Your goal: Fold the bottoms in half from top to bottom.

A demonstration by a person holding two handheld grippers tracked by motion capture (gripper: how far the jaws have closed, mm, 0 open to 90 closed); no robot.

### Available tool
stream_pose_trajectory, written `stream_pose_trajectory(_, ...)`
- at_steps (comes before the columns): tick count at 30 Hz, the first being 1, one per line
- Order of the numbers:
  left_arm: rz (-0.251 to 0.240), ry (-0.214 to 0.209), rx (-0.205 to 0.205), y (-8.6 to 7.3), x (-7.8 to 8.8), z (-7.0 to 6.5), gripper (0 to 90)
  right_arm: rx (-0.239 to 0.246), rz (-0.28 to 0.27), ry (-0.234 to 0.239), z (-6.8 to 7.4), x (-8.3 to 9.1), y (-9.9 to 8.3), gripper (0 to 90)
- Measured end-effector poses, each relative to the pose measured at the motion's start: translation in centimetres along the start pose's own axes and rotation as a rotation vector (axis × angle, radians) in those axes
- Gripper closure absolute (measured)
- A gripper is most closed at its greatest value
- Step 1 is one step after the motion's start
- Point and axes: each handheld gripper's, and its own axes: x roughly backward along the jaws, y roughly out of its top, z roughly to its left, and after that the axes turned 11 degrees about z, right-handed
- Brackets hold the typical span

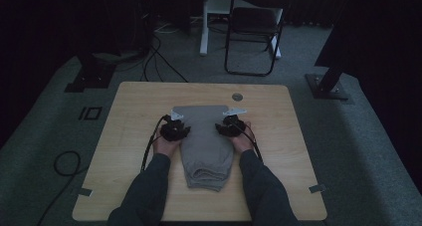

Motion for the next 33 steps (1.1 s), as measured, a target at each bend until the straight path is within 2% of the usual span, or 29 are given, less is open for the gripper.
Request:
stream_pose_trajectory(5,-0.002,-0.016,-0.005,-0.7,0.4,0.0,63.1,0.023,0.010,0.008,0.2,0.3,-0.3,55.8)
stream_pose_trajectory(8,0.000,-0.020,-0.022,-1.3,0.9,-0.3,63.2,0.035,0.006,0.020,0.4,0.6,-0.8,55.8)
stream_pose_trajectory(17,0.002,-0.038,-0.060,-3.9,2.6,-2.1,63.1,0.061,0.026,0.029,1.9,2.2,-2.7,55.9)
stream_pose_trajectory(26,-0.008,-0.071,-0.069,-6.3,4.2,-3.3,63.1,0.079,0.039,0.036,3.7,3.8,-4.7,55.9)
stream_pose_trajectory(33,-0.007,-0.071,-0.069,-7.5,5.1,-4.2,63.1,0.090,0.024,0.053,4.6,4.8,-6.2,55.9)
